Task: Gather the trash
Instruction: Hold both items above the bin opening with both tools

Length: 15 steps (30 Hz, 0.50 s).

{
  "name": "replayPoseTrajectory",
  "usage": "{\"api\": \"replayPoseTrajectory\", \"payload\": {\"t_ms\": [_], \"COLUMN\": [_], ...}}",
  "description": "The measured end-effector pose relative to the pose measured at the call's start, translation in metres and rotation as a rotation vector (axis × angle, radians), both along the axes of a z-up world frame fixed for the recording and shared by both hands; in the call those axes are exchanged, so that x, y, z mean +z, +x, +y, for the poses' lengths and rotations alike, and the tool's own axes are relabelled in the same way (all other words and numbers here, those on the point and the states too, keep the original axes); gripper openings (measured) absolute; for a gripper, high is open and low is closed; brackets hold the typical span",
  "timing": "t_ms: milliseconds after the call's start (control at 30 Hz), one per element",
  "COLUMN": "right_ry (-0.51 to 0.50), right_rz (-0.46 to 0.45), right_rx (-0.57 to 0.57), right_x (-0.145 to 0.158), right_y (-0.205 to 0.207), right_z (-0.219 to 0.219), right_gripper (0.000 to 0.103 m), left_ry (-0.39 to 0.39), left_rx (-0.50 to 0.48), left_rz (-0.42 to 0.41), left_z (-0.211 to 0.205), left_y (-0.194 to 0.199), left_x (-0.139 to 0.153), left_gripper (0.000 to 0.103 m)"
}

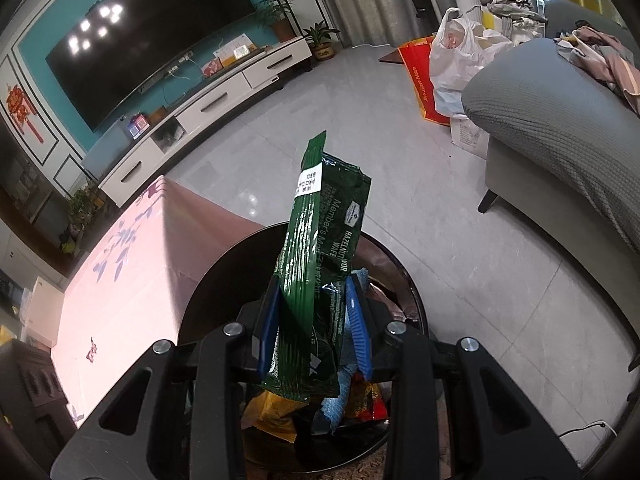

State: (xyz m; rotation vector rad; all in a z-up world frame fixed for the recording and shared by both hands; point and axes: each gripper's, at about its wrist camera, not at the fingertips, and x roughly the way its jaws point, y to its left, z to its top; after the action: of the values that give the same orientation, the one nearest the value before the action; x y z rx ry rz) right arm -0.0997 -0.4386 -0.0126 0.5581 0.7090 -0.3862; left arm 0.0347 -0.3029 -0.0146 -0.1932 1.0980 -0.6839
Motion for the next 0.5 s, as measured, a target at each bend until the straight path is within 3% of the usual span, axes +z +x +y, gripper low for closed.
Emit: {"api": "replayPoseTrajectory", "payload": {"t_ms": [500], "right_ry": [-0.003], "right_rz": [0.051], "right_rx": [-0.013], "right_x": [-0.009], "right_y": [0.01], "right_z": [0.002], "right_gripper": [0.033], "left_ry": [0.017], "left_rx": [-0.02], "left_rz": [0.032], "left_z": [-0.012], "left_y": [-0.001], "left_x": [-0.014], "left_gripper": [0.056]}}
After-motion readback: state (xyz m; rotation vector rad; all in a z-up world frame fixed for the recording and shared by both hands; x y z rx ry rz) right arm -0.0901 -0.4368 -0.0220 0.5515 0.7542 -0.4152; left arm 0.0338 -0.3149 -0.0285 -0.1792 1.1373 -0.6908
